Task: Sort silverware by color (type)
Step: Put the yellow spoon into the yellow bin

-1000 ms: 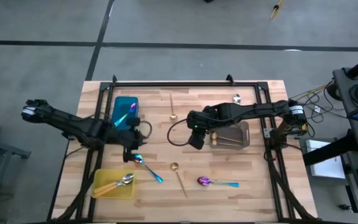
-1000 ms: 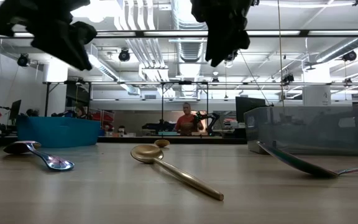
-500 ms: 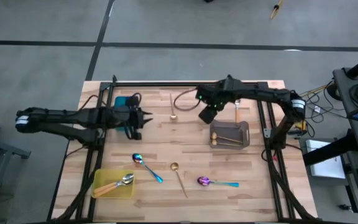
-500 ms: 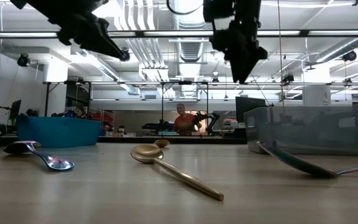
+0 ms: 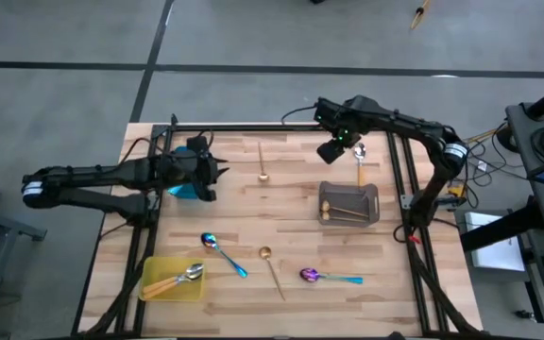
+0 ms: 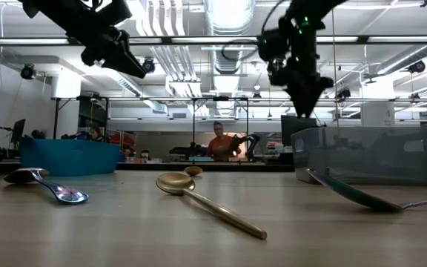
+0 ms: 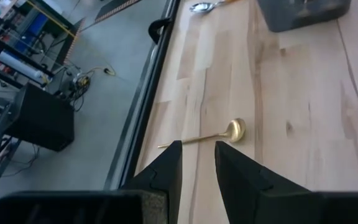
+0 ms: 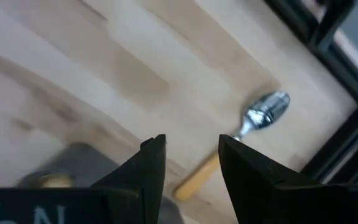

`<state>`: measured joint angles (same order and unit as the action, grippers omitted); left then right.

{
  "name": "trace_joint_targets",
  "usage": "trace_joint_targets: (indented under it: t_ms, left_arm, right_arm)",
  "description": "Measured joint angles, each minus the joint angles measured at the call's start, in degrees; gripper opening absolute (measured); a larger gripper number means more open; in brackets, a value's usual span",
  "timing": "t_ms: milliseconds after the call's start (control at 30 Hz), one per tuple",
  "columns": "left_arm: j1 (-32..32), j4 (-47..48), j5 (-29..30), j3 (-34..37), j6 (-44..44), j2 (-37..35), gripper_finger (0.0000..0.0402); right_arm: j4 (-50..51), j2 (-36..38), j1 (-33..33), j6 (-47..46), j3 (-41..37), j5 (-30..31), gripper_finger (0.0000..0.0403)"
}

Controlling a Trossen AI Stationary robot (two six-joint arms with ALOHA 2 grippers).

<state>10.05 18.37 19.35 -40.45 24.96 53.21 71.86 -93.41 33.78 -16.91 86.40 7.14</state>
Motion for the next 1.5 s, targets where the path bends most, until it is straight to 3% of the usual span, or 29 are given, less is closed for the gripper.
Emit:
trace_joint_targets:
  t_ms: [467, 633, 867, 1200, 1333, 1500]
  left_arm:
    - [0.0, 0.1, 0.0, 0.1, 0.0, 0.0, 0.0077]
    - [0.0, 0.1, 0.1, 0.1, -0.1, 0.0, 0.0077]
    - [0.0, 0.1, 0.2, 0.1, -0.1, 0.1, 0.0077]
    - [0.0, 0.1, 0.2, 0.1, -0.4, 0.1, 0.0077]
    - [0.0, 0.1, 0.2, 0.1, -0.7, 0.1, 0.0077]
    - [0.0, -0.2, 0.2, 0.1, -2.9, 0.1, 0.0077]
  right_arm:
    - [-7.4, 0.0, 12.8, -2.5, -16.2, -1.1, 0.0140]
    - [-9.0, 0.0, 16.2, -2.6, -20.8, -1.1, 0.0158]
    - [-15.2, 0.0, 17.1, -3.0, -25.8, -1.8, 0.0184]
    - [-25.8, -0.5, 17.0, -4.3, -30.9, -6.3, 0.0182]
    - [-28.4, -0.2, 17.0, -5.1, -32.6, -6.0, 0.0165]
    - [-29.4, -0.2, 17.0, -5.7, -33.1, -5.3, 0.0103]
